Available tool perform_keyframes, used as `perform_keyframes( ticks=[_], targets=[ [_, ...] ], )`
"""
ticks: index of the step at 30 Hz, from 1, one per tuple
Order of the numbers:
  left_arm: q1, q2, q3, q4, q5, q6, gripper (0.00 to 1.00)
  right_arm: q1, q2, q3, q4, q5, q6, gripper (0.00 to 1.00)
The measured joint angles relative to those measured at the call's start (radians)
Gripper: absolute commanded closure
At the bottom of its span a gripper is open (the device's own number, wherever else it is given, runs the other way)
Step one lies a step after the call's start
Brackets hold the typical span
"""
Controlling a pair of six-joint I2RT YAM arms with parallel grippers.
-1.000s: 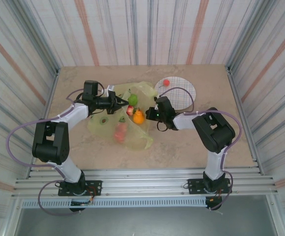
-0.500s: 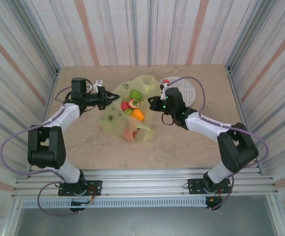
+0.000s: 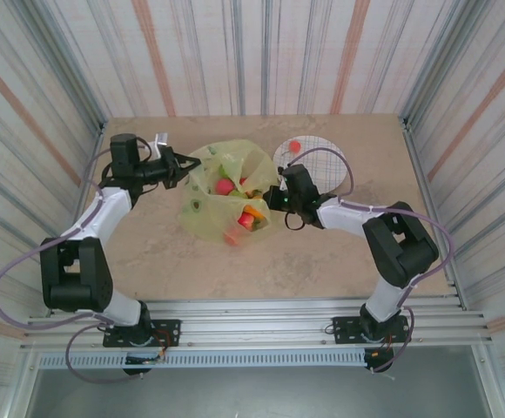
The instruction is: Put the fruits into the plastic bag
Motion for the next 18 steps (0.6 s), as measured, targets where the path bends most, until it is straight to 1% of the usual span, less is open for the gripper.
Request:
perform_keyframes(
  ticks=[6, 14, 18],
  targets=[
    [0.003, -0.01, 0.0, 0.003, -0.002, 0.0, 1.0, 0.0, -0.016, 0.042, -0.01, -0.018, 0.0, 1.0],
    [0.003, -0.01, 0.0, -0.001, -0.002, 0.0, 1.0, 0.0, -0.154, 0.097, 0.001, -0.045, 0.016, 1.0],
    [0.003, -0.01, 0.0, 0.0, -0.002, 0.0, 1.0, 0.0, -0.183, 0.103, 0.01, -0.05, 0.029, 1.0]
  ],
)
